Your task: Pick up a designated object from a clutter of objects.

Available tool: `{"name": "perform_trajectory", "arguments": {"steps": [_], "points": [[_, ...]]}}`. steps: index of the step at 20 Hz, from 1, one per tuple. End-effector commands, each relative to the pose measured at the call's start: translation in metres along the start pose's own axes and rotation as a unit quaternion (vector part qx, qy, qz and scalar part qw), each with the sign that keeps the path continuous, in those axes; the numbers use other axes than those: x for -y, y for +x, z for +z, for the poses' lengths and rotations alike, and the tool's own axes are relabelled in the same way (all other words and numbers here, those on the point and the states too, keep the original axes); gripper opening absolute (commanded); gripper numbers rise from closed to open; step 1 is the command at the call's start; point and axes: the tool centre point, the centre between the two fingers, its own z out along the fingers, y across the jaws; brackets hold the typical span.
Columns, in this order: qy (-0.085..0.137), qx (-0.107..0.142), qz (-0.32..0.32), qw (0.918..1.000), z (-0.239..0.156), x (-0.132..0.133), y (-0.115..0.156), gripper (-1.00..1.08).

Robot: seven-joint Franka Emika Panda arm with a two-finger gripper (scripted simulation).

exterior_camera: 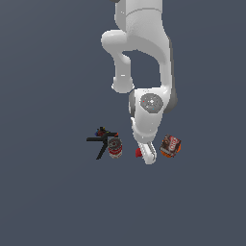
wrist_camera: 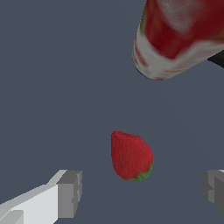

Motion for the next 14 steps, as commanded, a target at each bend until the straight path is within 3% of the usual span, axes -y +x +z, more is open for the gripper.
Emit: {"name": "perform_trajectory", "arguments": {"steps": [1, 14], "points": [[0.000, 0.000, 0.000, 1.0000, 0.006, 0.000, 0.000, 1.00], [0.000, 0.000, 0.002, 1.0000, 0.048, 0.000, 0.000, 1.00]]}}
